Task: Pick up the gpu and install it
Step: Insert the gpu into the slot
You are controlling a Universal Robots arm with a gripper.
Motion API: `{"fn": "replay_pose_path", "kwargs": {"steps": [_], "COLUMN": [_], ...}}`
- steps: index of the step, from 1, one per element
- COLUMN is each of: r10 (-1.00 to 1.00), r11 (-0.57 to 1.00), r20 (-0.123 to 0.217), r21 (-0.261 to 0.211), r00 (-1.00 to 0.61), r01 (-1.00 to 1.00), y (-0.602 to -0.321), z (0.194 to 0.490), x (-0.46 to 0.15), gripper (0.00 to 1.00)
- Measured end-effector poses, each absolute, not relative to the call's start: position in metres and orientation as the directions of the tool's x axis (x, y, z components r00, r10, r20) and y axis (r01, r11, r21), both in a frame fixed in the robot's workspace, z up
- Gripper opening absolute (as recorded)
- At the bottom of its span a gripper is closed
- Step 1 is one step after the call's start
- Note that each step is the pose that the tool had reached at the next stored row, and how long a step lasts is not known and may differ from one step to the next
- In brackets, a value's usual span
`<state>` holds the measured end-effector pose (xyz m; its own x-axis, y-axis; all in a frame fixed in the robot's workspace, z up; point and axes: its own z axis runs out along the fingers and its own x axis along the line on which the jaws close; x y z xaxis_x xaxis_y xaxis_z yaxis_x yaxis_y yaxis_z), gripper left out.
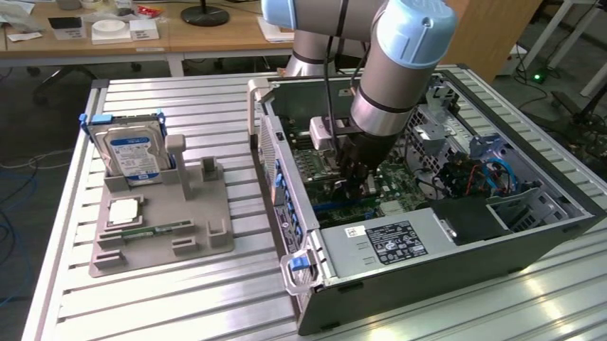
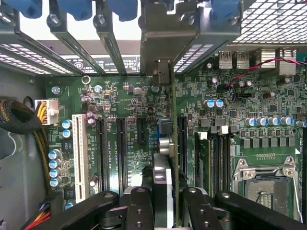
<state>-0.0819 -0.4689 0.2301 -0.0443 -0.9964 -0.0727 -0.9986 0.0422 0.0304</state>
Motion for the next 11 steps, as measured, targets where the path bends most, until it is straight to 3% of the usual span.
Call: {"fn": "replay_pose_path", "kwargs": {"steps": [11], "r10": [-0.996], "r11": [0.042], "r20": [-0.073], "r21": [0.037], "r00": [-0.045], "r01": [-0.998], "y": [-0.4689], "z": [0.2285], "x": [-0.0820], "gripper": [0.29]}}
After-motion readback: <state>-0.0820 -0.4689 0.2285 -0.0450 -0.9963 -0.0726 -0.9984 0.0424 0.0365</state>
